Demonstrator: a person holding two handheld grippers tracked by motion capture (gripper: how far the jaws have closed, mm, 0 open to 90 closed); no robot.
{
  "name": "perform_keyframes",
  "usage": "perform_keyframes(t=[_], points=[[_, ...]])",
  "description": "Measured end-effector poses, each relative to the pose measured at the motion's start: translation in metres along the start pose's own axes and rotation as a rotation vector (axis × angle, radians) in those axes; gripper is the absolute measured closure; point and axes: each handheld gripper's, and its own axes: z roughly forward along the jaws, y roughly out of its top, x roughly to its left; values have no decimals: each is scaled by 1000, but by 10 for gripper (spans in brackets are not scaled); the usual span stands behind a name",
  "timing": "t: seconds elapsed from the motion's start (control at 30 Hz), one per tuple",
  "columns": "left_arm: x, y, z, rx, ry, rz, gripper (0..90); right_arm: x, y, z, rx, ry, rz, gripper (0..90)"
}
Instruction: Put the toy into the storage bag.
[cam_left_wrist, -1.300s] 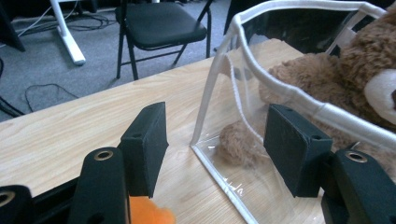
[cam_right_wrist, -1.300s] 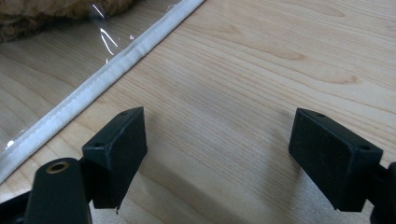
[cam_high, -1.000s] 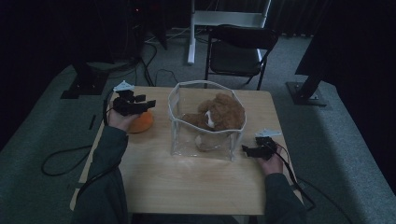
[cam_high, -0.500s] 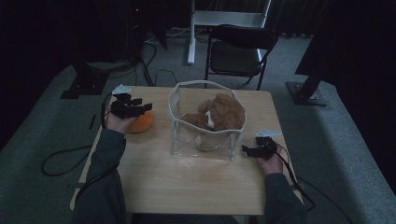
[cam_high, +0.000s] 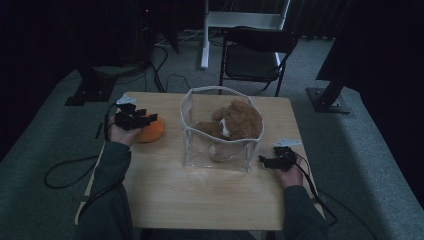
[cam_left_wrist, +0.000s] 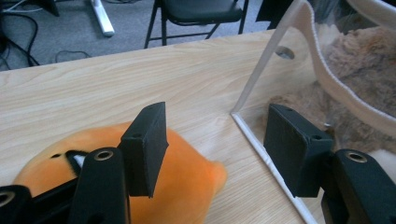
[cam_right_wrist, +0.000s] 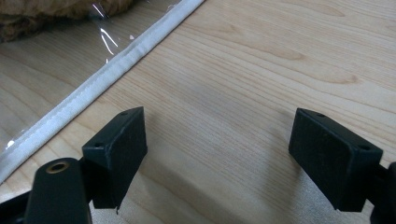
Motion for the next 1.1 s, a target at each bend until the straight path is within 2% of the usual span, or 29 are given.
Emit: perform_keyframes(t=[0.17,0.37,0.63,0.8,0.9,0.93,1.1], points=[[6,0,-6,-6,19,-4,398,0,0,0,0,0,0,184],[13,-4,-11,-7,61,-15,372,0,0,0,0,0,0,184],[20,-17,-8,13,91,-43,342,0,0,0,0,0,0,184],[24,-22,-7,12,125,-89,293,0,0,0,0,0,0,184],[25,-23,-6,23,161,-102,238,0,0,0,0,0,0,184],[27,-24,-6,27,150,-114,232,0,0,0,0,0,0,184],[29,-25,-5,39,201,-134,207,0,0,0,0,0,0,184]])
